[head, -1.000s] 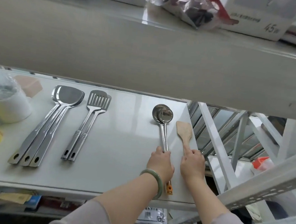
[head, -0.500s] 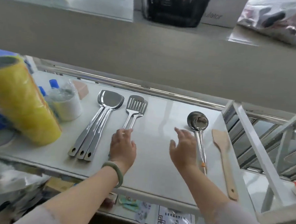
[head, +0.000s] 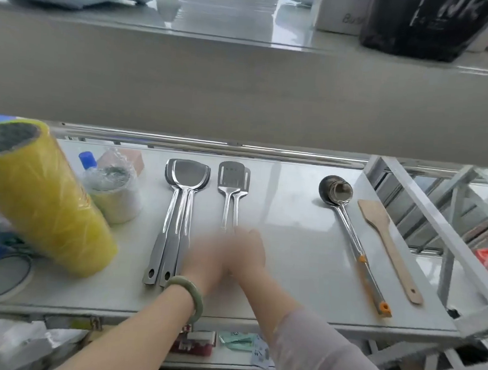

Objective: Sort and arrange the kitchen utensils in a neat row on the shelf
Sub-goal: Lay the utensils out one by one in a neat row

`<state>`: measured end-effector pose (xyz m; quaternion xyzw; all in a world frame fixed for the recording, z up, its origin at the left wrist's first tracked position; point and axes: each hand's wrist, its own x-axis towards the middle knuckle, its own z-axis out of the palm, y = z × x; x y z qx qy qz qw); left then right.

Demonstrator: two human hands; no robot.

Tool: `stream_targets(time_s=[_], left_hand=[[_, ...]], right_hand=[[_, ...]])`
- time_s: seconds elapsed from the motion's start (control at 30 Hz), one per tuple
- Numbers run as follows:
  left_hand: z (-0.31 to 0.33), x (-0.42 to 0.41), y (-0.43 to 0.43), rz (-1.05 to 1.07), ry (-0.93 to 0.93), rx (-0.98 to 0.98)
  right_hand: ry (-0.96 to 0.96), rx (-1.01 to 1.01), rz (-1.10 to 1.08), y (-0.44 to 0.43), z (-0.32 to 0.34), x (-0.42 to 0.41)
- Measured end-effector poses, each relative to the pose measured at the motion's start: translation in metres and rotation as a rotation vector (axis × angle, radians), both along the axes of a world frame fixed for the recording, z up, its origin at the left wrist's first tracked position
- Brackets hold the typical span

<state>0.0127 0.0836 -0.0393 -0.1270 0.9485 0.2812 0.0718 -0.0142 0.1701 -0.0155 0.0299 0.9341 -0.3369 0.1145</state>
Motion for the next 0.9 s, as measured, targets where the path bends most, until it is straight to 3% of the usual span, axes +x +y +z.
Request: stream_targets(time_s=[0.23, 0.53, 0.9], left_hand=[[-0.002, -0.008, 0.049, -0.121, 0.035, 0.029], [0.01, -0.02, 0.136, -0.104, -0.047, 0.016], [0.002, -0.002, 0.114, 0.037, -0.023, -0.03]], right_hand=[[0.025, 0.083, -0.073, 0.048, -0.001, -0.002], [0.036, 0.225, -0.15, 0.138, -0.001, -0.019], [0.07, 0.249, -0.136, 0.154, -0.005, -0.036]])
